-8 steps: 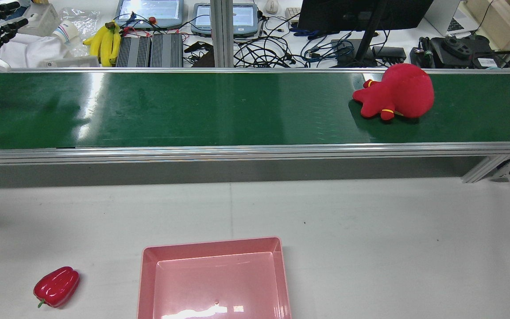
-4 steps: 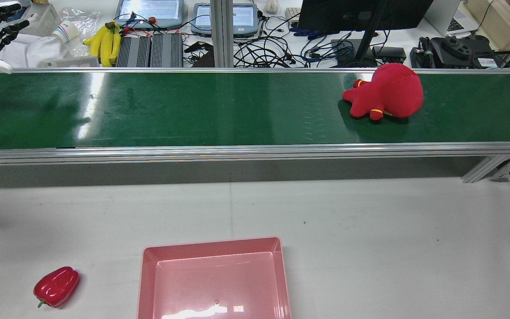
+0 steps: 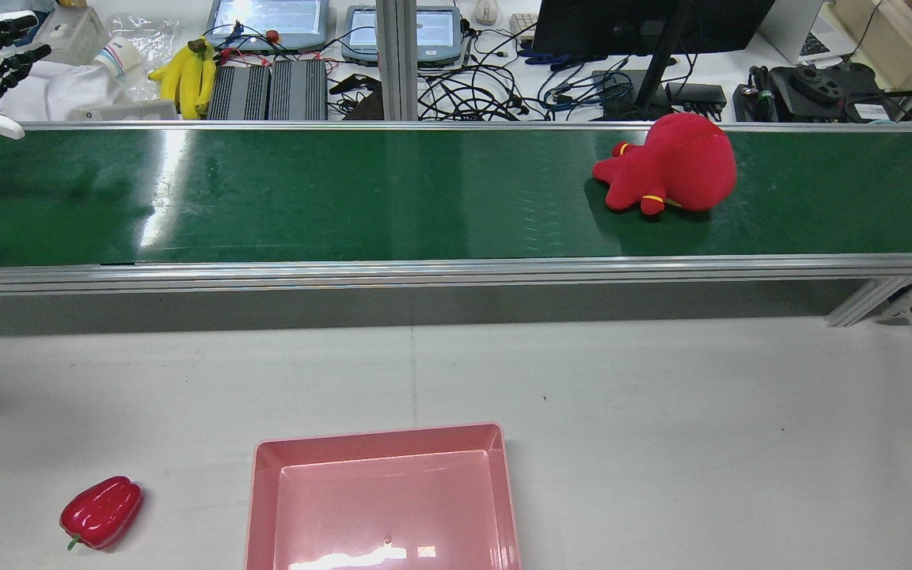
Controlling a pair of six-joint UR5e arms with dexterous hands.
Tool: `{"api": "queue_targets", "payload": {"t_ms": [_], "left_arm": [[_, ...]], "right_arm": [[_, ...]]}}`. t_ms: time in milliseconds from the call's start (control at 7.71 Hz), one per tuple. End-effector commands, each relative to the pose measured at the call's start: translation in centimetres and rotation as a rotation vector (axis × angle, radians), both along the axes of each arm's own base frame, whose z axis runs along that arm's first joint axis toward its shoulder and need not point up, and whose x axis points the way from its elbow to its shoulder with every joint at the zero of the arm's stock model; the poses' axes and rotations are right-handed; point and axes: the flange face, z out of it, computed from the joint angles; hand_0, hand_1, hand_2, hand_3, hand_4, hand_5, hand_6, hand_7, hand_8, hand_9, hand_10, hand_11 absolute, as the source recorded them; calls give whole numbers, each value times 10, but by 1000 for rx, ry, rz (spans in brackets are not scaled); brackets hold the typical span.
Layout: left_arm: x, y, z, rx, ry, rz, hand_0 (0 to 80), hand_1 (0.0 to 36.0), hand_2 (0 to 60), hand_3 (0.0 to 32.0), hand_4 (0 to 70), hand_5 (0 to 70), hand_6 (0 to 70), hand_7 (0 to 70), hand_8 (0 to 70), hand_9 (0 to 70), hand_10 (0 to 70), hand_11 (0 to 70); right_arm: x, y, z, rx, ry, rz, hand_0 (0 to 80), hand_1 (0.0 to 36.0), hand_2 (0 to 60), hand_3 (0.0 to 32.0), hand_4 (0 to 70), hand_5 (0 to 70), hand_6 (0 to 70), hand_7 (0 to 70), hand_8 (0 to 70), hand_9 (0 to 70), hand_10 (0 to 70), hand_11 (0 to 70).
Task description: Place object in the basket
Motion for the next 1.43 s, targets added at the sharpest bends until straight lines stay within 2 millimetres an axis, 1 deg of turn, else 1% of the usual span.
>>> {"api": "queue_targets", "payload": {"t_ms": [0, 648, 1296], "left_arm": [[-2, 0, -1, 0, 1, -3, 751, 219, 0, 0, 87, 188, 27, 33, 78, 125, 0, 0], [-1, 0, -1, -1, 3, -1, 724, 216, 0, 0, 87, 195, 27, 26, 79, 128, 0, 0], [-3, -1, -1, -1, 9, -2, 718, 214, 0, 0, 94, 200, 27, 26, 82, 133, 0, 0]], "right_arm": [[1, 0, -1, 1, 0, 2, 0, 0, 0, 0, 0, 0, 0, 0, 0, 0, 0, 0], [1, 0, -1, 1, 0, 2, 0, 0, 0, 0, 0, 0, 0, 0, 0, 0, 0, 0], [2, 1, -1, 3, 0, 3, 0, 0, 0, 0, 0, 0, 0, 0, 0, 0, 0, 0]]}}
